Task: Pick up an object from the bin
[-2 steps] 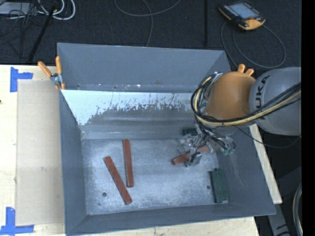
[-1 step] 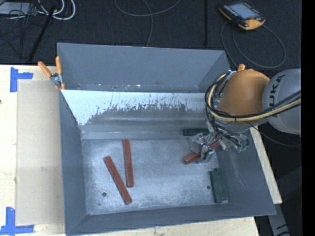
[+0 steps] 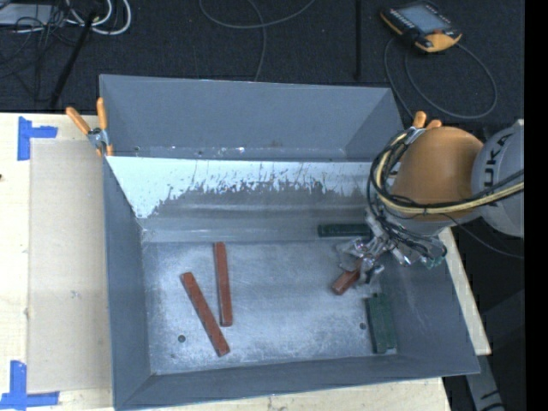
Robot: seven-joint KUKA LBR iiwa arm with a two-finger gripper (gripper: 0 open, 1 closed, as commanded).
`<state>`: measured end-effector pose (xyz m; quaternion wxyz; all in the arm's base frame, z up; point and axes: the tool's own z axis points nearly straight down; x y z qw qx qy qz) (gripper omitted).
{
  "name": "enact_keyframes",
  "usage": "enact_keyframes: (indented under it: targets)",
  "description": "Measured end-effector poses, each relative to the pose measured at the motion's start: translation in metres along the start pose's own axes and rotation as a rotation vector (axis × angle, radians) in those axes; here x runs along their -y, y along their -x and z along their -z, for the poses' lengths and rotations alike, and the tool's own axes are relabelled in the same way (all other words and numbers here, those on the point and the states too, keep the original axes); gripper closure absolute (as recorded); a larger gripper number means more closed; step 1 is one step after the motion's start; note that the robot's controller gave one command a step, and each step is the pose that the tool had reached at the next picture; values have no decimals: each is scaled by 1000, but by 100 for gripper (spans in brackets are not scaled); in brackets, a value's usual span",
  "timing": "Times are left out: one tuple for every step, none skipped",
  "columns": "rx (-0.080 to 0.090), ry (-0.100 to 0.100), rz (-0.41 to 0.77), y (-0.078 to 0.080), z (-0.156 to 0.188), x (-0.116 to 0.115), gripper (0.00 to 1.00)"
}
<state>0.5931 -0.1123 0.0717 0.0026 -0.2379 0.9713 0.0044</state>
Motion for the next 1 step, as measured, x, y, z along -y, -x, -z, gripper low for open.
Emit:
enact_keyframes:
  targets:
    - [-4, -8, 149, 10, 148, 32, 100]
